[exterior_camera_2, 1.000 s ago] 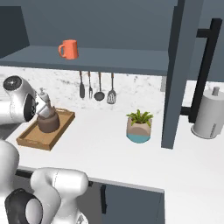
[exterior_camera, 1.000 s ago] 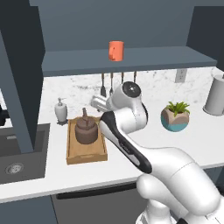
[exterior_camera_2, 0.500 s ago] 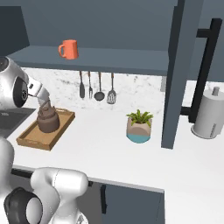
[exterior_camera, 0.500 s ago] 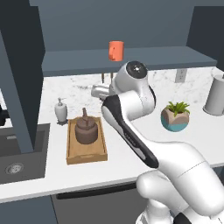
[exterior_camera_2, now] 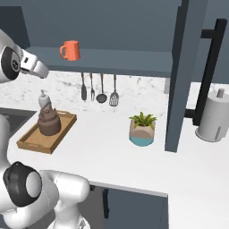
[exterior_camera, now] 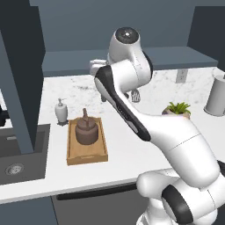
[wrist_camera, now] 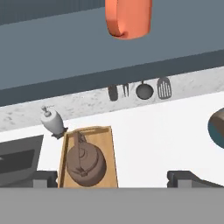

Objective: Pick the kettle from the counter and place it on the tray. Then pick the mug from the cabinet and place it on the tray. Then close the cabinet doors.

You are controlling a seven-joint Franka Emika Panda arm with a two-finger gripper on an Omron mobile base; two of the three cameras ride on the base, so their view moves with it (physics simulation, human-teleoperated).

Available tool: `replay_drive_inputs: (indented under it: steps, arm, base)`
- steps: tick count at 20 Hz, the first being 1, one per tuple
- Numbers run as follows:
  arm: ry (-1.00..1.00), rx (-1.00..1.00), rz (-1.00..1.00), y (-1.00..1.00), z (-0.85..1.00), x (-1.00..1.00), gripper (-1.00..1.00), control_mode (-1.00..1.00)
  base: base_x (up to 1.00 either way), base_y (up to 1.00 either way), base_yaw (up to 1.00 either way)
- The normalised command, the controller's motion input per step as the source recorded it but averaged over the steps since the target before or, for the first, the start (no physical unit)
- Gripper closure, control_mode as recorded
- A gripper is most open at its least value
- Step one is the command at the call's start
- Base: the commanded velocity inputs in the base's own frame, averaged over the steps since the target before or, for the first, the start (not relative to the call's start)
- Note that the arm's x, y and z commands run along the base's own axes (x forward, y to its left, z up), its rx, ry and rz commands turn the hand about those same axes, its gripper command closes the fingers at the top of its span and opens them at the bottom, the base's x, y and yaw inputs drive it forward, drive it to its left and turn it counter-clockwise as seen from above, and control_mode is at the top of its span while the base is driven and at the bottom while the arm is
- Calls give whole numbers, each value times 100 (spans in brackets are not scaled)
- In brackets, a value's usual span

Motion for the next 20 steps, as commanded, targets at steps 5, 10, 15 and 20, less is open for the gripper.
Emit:
replay_drive_inputs:
  steps: [5,10,15,20]
  arm:
    - [-4,-2,-12,-18,8,28,-100,-100]
    - [-10,-1,-11,-19,7,42,-100,-100]
    - [-6,-3,-9,-20,13,36,-100,-100]
    - [-5,-5,-8,-11,15,43,-100,-100]
  base:
    - [0,0,0]
    - [0,0,0]
    - [0,0,0]
    - [0,0,0]
